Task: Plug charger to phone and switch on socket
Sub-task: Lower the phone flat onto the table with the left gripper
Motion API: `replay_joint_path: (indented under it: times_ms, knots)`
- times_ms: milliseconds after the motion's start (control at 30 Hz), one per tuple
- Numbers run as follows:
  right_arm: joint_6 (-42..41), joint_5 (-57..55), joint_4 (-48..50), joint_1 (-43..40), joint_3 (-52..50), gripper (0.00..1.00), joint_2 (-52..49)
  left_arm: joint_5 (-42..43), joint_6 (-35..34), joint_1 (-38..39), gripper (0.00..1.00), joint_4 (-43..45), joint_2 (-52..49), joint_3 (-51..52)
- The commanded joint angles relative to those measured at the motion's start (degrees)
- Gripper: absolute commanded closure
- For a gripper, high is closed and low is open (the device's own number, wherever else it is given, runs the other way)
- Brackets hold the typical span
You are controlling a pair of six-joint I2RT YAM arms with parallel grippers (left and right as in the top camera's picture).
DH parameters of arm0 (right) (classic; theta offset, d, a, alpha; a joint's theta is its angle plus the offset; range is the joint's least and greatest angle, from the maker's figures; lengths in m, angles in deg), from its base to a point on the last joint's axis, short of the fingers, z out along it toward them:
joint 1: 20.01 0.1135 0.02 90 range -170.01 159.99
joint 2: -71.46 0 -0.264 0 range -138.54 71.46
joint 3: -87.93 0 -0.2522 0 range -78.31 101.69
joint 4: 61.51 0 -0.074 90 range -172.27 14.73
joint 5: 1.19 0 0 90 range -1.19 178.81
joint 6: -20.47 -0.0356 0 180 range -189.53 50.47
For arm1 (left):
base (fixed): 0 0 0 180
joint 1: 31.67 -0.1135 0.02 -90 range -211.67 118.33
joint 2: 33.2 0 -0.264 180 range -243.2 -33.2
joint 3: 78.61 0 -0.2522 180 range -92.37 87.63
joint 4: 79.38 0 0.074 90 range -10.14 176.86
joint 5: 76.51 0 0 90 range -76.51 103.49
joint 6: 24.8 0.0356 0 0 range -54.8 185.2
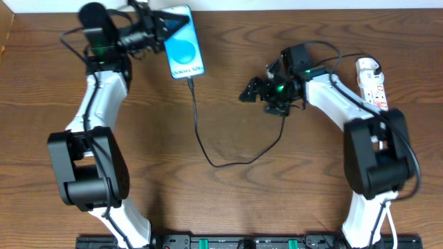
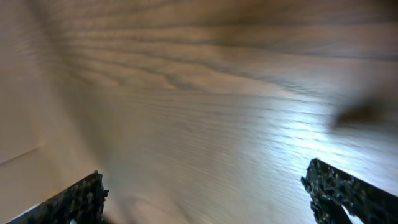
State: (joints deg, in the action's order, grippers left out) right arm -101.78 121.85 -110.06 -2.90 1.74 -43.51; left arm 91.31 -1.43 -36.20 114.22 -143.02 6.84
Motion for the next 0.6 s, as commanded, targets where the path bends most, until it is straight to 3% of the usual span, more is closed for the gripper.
replay_joint_path:
  times_ms: [0, 133, 267, 367, 567]
  knots:
    - [2.3, -15.0, -3.1, -0.3, 0.3, 0.01, 5.8, -1.9, 16.9, 2.5, 0.93, -10.7, 1.6, -0.2]
    - [0.5, -22.4, -7.9, -0.2, 0.3, 0.01, 9.6, -13.4, 30.3, 5.7, 0.94, -30.7, 1.6, -0.2]
    - [0.4, -23.7, -9.2, -0.4, 0.3, 0.01, 12.0, -27.2, 38.9, 9.4, 0.93, -42.8, 1.5, -0.1]
    - [0.6, -23.7, -9.9, -0.4, 0.3, 0.01, 13.2, -34.7, 41.6, 12.6, 0.93, -47.2, 0.7, 0.0]
    - [0.6, -23.7, -11.3, -0.4, 0.3, 0.01, 13.2, -38.3, 41.6, 18.8, 0.93, -48.0, -2.9, 0.0]
